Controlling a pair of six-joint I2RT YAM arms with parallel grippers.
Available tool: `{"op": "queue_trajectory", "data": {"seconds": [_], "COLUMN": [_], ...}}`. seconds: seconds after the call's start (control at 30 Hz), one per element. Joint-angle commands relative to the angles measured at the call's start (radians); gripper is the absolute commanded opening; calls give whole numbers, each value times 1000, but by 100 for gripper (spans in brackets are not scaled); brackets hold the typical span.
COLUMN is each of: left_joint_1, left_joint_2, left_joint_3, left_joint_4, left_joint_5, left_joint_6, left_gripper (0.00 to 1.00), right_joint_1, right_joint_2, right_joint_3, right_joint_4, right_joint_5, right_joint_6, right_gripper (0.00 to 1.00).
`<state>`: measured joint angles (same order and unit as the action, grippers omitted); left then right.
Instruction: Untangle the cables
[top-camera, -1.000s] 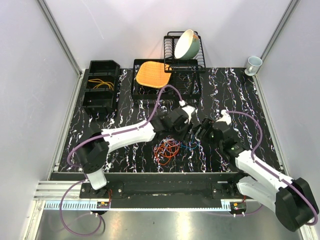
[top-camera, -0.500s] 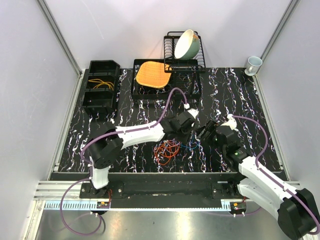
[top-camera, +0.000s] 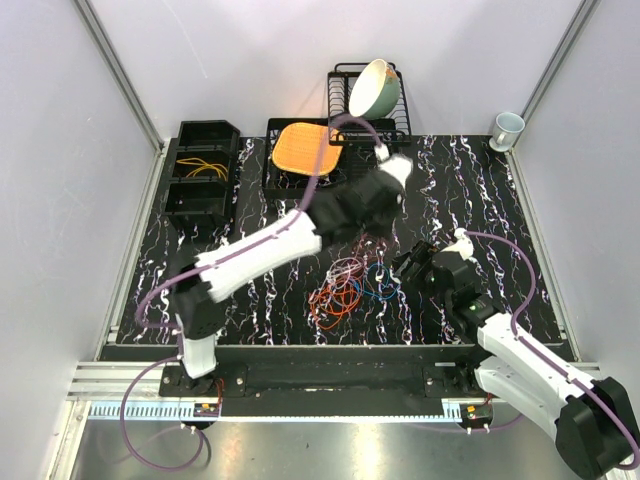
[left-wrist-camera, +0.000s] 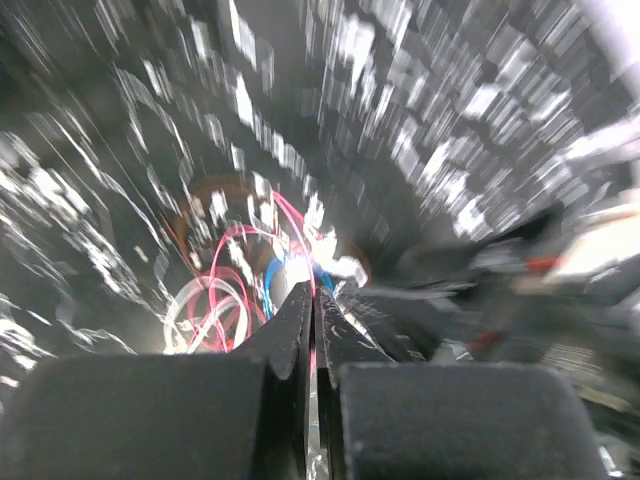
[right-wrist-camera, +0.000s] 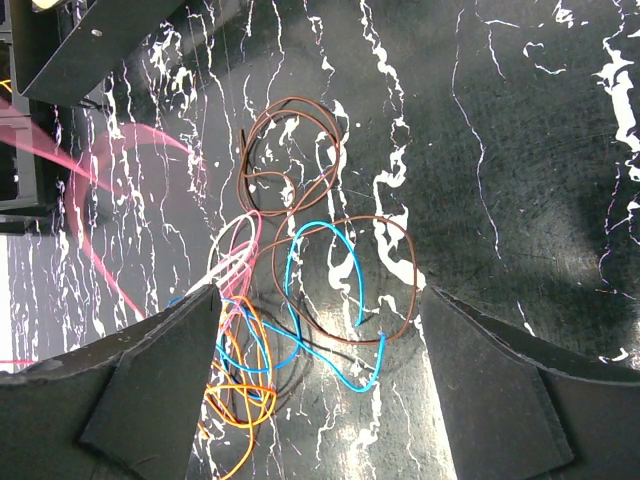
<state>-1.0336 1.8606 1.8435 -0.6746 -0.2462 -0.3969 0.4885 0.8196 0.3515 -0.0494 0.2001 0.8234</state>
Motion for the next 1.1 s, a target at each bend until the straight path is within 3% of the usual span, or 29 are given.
{"op": "queue_trajectory", "data": {"seconds": [0.0,0.13,0.33,0.47,0.7,0.87,0.93,1.0,1.03,1.07], "left_joint_1": [6,6,9,43,324,420,438,441,440,440], "left_joint_2": [-184,-306,-429,-506,-661,-681,-660,-628,-618,-612], "left_joint_3": [275,284,1,-264,-570,-707,-722,-721,-715,-711], "left_joint_4": [-126,-99,-80,-92,-128,-102,-103,-108,-108,-108], "left_joint_5": [-82,-87,-234,-316,-223,-191,-189,-166,-157,-137], "left_joint_6": [95,102,57,-57,-227,-252,-258,-260,-258,-258], "left_gripper": [0,0,0,0,0,3,34,70,82,85], "right_joint_1": [-7,-7,-7,-7,-7,-7,-7,-8,-5,-7], "right_joint_2": [-20,-19,-27,-23,1,13,15,16,19,19], "right_joint_3": [-11,-13,-17,-19,-9,-5,-5,-3,-3,-2], "right_joint_4": [36,40,42,74,85,88,88,89,89,91], "right_joint_5": [15,10,-2,-13,-30,-34,-34,-37,-37,-39], "right_joint_6": [-1,-4,-9,-13,-21,-26,-27,-27,-29,-27], "right_gripper": [87,87,87,87,87,87,87,87,87,87]}}
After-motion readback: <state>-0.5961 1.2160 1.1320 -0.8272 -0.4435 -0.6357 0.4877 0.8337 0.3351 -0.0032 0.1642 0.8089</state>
